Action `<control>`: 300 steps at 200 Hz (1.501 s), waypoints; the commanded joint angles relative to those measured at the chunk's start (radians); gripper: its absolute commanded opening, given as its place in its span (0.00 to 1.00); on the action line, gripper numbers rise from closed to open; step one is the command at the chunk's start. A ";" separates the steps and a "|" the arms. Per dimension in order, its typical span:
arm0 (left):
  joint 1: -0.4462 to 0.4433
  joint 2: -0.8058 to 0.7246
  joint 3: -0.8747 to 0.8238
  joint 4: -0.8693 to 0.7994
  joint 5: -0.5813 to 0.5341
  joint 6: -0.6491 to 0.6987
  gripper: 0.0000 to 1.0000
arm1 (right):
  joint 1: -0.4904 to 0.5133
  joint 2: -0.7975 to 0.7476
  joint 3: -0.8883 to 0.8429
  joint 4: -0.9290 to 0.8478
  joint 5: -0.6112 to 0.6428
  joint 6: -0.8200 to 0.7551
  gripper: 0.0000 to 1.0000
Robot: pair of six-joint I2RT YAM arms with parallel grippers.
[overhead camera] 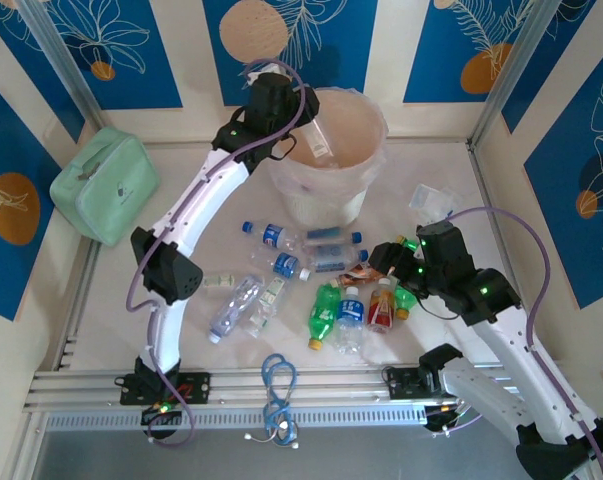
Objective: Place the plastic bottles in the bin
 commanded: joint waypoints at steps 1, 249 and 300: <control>0.002 0.030 0.107 -0.106 -0.025 0.069 0.53 | 0.006 -0.013 -0.009 -0.016 -0.005 0.011 0.80; -0.051 0.107 0.156 -0.412 -0.069 0.228 0.75 | -0.040 -0.016 0.002 -0.068 0.017 -0.011 0.80; -0.050 0.057 0.120 -0.287 -0.011 0.232 0.92 | -0.080 0.013 0.041 -0.132 0.084 -0.026 0.83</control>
